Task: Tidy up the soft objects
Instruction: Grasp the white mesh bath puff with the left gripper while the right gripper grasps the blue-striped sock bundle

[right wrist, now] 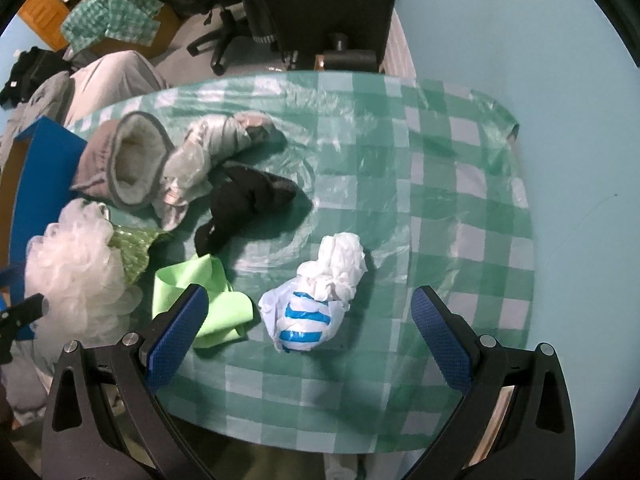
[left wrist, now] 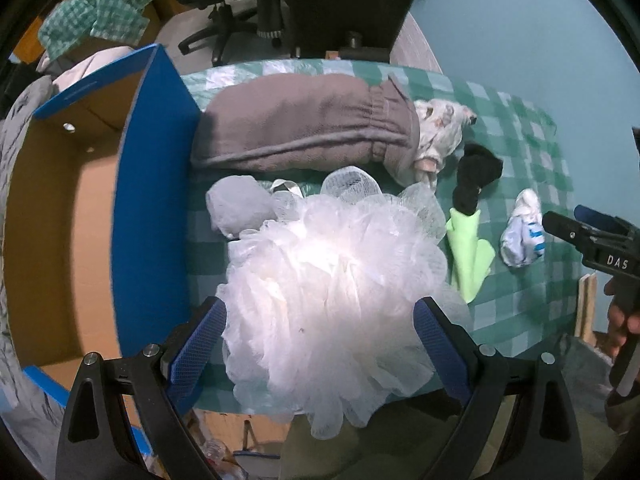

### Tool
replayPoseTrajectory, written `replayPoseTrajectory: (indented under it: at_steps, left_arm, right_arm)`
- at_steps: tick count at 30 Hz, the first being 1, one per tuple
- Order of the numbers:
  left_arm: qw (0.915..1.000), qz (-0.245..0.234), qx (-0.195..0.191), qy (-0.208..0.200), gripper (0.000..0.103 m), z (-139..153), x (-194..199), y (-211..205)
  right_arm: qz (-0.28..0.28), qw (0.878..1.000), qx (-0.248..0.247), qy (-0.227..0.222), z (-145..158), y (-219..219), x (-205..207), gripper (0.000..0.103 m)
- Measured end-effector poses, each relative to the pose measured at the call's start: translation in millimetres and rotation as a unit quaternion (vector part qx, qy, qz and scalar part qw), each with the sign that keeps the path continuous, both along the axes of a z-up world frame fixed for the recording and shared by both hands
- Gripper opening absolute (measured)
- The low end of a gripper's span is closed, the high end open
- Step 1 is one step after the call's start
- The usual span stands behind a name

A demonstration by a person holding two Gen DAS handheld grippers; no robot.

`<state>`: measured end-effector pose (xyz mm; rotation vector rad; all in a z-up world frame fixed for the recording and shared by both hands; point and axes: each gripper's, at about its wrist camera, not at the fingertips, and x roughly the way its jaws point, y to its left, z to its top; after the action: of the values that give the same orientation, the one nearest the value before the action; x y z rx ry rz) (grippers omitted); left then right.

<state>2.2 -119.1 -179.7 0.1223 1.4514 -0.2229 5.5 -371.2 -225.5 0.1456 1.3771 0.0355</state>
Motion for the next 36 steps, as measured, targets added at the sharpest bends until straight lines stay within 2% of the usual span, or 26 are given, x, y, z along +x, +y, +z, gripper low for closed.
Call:
replayPoseTrajectory:
  at_steps: [7, 15, 22, 23, 27, 30, 32, 36]
  left_arm:
    - [0.9996, -0.014, 0.022, 0.006, 0.100, -21.5, -1.9, -11.0]
    - [0.9996, -0.003, 0.020, 0.018, 0.103, -51.5, -0.4, -9.8]
    - [0.9992, -0.028, 0.029, 0.002, 0.103, -67.8, -3.7, -18.7]
    - [0.9991, -0.031, 0.028, 0.001, 0.103, -70.8, -4.9, -19.8]
    - [0.9991, -0.037, 0.021, -0.004, 0.103, -77.5, -8.2, -21.5]
    - [0.9992, -0.037, 0.011, -0.007, 0.103, -78.3, -9.8, -19.2]
    - [0.9992, -0.039, 0.005, -0.008, 0.099, -78.3, -11.0, -18.1]
    - [0.9988, -0.046, -0.005, -0.016, 0.083, -75.2, -15.6, 1.2]
  right_arm:
    - [0.000, 1.000, -0.005, 0.017, -22.0, -1.2, -0.9, 0.100]
    - [-0.023, 0.999, -0.013, 0.038, -45.6, -11.1, 0.0, 0.100]
    - [-0.021, 0.999, -0.027, 0.041, -59.2, -7.1, 0.2, 0.100]
    - [-0.021, 0.999, -0.028, 0.042, -59.9, -4.3, 0.8, 0.099]
    - [-0.019, 0.999, -0.030, 0.040, -63.2, 0.7, 2.0, 0.084]
    - [-0.016, 0.998, -0.033, 0.044, -68.5, -0.4, 5.2, 0.077]
    - [-0.009, 0.998, -0.044, 0.039, -70.7, 5.0, 4.3, 0.073]
    - [0.008, 0.998, -0.048, 0.029, -68.8, 16.9, 2.2, 0.060]
